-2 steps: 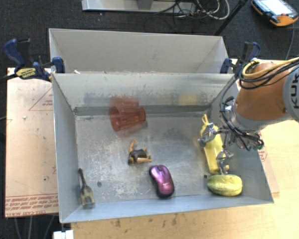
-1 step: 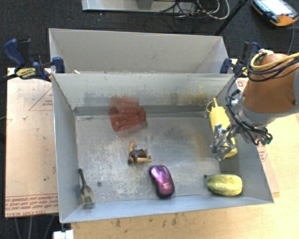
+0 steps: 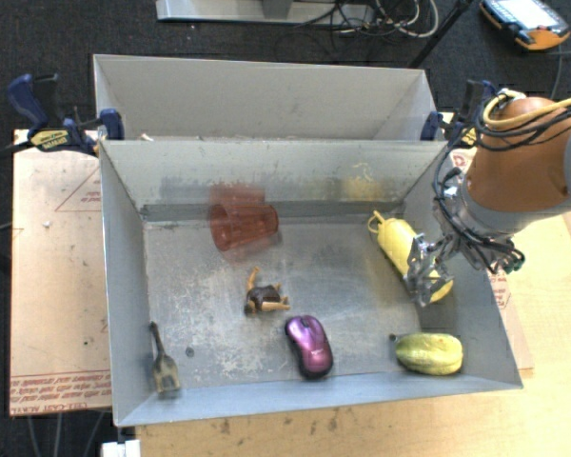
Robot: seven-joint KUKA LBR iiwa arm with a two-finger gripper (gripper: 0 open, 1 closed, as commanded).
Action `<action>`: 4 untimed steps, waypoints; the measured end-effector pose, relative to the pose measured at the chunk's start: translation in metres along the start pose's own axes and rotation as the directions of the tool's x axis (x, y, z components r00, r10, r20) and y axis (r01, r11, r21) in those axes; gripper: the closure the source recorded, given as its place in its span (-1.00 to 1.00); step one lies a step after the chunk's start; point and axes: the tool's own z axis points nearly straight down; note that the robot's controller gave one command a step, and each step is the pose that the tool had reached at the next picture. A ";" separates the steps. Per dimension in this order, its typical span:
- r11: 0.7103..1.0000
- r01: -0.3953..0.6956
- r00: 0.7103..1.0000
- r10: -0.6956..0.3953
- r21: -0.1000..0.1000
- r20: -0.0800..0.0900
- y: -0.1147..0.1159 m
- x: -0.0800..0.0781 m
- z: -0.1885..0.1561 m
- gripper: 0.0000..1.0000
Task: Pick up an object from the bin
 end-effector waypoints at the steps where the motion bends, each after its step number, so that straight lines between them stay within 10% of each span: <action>1: 1.000 -0.007 1.000 0.007 0.006 -0.004 0.005 0.011 -0.022 1.00; 2: 1.000 -0.011 1.000 0.011 0.010 -0.001 0.006 0.011 -0.039 1.00; 3: 0.999 -0.032 0.999 0.032 0.012 0.002 0.000 0.010 -0.004 -1.00; 4: 0.999 -0.032 0.999 0.032 0.014 0.004 -0.001 0.009 -0.006 -1.00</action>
Offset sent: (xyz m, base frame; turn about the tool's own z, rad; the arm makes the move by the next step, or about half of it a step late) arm -0.0158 0.0192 0.1414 -0.0005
